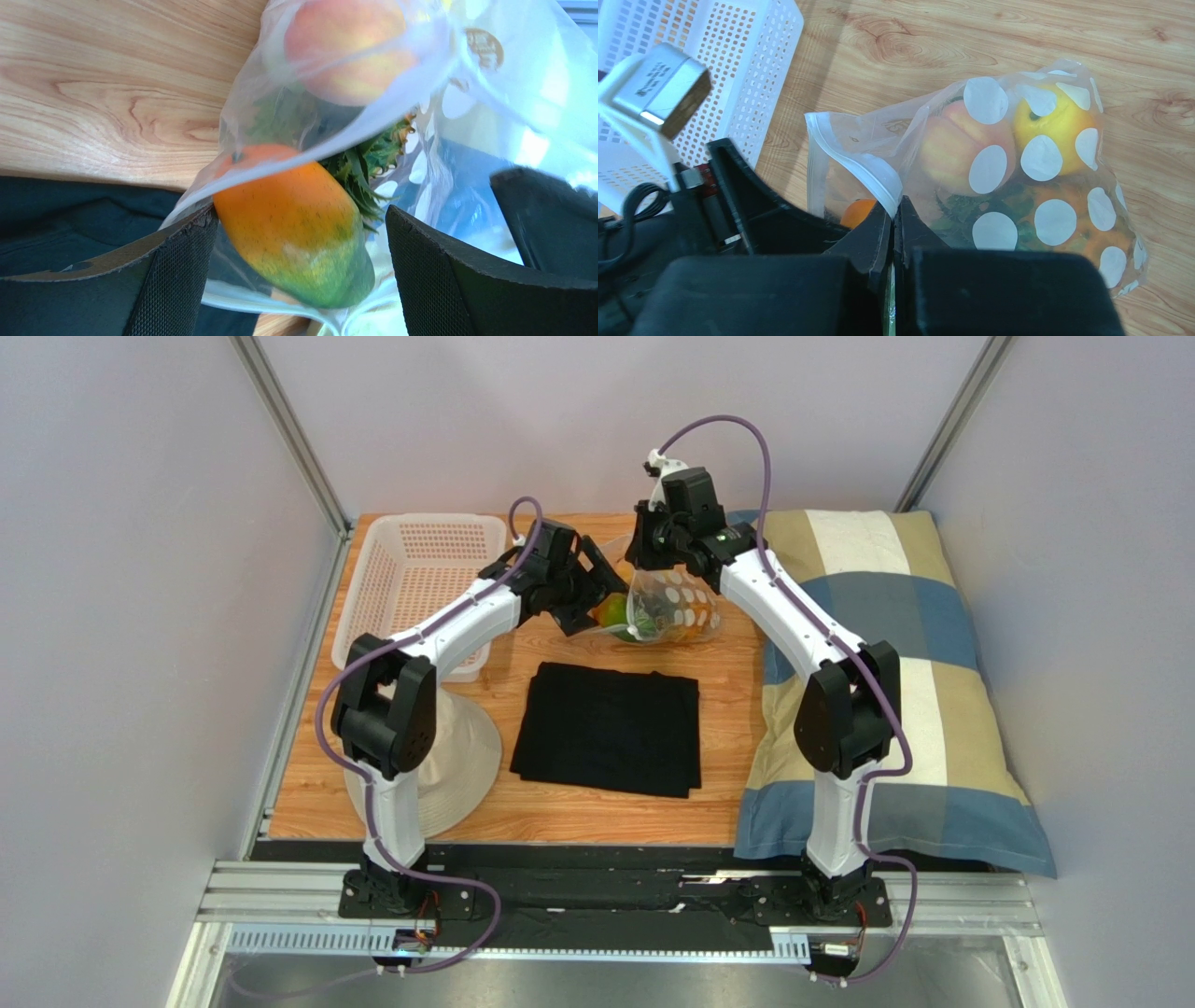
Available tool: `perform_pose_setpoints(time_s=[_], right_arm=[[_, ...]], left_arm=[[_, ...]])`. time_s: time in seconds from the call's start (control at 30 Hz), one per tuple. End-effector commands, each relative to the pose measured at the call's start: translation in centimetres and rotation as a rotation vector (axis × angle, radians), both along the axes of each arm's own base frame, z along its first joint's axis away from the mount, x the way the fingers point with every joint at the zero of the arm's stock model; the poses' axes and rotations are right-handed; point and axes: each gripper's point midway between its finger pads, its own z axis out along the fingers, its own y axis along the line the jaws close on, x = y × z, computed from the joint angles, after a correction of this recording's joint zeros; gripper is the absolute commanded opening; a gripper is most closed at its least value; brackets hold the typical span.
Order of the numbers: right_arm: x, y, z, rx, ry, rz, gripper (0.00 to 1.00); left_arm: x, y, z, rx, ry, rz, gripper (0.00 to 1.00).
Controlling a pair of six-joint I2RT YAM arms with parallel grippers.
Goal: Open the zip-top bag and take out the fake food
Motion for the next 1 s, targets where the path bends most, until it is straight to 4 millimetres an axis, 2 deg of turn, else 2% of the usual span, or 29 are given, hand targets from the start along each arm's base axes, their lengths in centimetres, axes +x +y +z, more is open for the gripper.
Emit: perform_pose_setpoints(time_s=[0.0, 0.03, 0.17, 0.23, 0.3, 0.33, 0.37, 0.4, 0.47, 0.5, 0.53, 0.6, 0.63, 0.7, 0.73, 0.8, 0.83, 0.87, 0.9, 0.97], right_arm=[[-1.2, 1.4, 5.4, 0.089, -0.108, 0.039, 0.0], [-1.3, 1.5, 5.6, 0.095, -0.111, 0.041, 0.0], [-1.7, 1.8, 5.5, 0.107, -0.107, 0.053, 0.0], [-1.8, 1.8, 5.3, 0.104, -0.105, 0.052, 0.0], [-1.6, 1.4, 5.0, 0.093, -0.107, 0.04, 0.0], [-1.7, 1.4, 5.0, 0.091, -0.108, 0.04, 0.0], [-1.6, 1.3, 5.1, 0.089, -0.112, 0.037, 0.0], [-1.4, 1.0, 4.6, 0.079, -0.108, 0.025, 0.0], [-1.2, 0.7, 4.5, 0.07, -0.111, 0.013, 0.0], [-1.0, 0.5, 4.1, 0.06, -0.111, -0.002, 0.0], [-0.8, 0.0, 4.1, 0.053, -0.117, -0.016, 0.0], [-0.2, -0.7, 3.9, 0.034, -0.124, -0.049, 0.0], [0.1, -1.2, 3.8, 0.028, -0.127, -0.064, 0.0], [0.7, -1.8, 3.6, 0.01, -0.133, -0.09, 0.0], [0.9, -2.0, 3.8, 0.008, -0.137, -0.096, 0.0], [1.3, -2.6, 3.2, -0.023, -0.135, -0.121, 0.0], [1.4, -2.7, 3.2, -0.028, -0.134, -0.126, 0.0], [1.5, -2.9, 2.9, -0.036, -0.133, -0.138, 0.0], [1.7, -3.1, 2.7, -0.044, -0.133, -0.144, 0.0], [1.7, -3.2, 2.6, -0.05, -0.133, -0.148, 0.0]], left_arm=[[1.7, -1.1, 1.7, -0.063, -0.024, 0.017, 0.91], [1.9, -1.4, 1.1, -0.066, -0.015, 0.014, 0.91], [2.4, -2.5, 0.7, -0.113, -0.021, -0.017, 0.87], [2.8, -2.5, 0.9, -0.125, -0.048, -0.026, 0.81], [2.8, -2.4, 0.8, -0.121, -0.072, -0.039, 0.7], [3.1, -2.2, 1.8, -0.131, -0.111, -0.042, 0.65], [3.1, -2.0, 2.2, -0.114, -0.152, -0.059, 0.43], [3.1, -1.9, 2.4, -0.102, -0.177, -0.07, 0.33], [3.0, -1.6, 4.1, -0.057, -0.261, -0.118, 0.07], [3.0, -1.5, 5.0, -0.043, -0.297, -0.139, 0.03], [2.8, -1.2, 6.1, -0.017, -0.333, -0.156, 0.0], [2.7, -0.5, 7.7, 0.08, -0.44, -0.213, 0.0], [2.4, 0.1, 9.5, 0.111, -0.499, -0.217, 0.0], [2.2, 1.0, 10.8, 0.179, -0.585, -0.254, 0.0], [2.1, 1.6, 12.6, 0.194, -0.639, -0.244, 0.0], [2.1, 2.8, 14.0, 0.243, -0.705, -0.241, 0.0], [2.0, 4.0, 15.4, 0.268, -0.737, -0.205, 0.0], [2.1, 5.0, 15.4, 0.305, -0.742, -0.181, 0.0], [2.1, 6.6, 16.4, 0.334, -0.755, -0.135, 0.0], [2.8, 10.1, 16.2, 0.451, -0.735, -0.022, 0.0]])
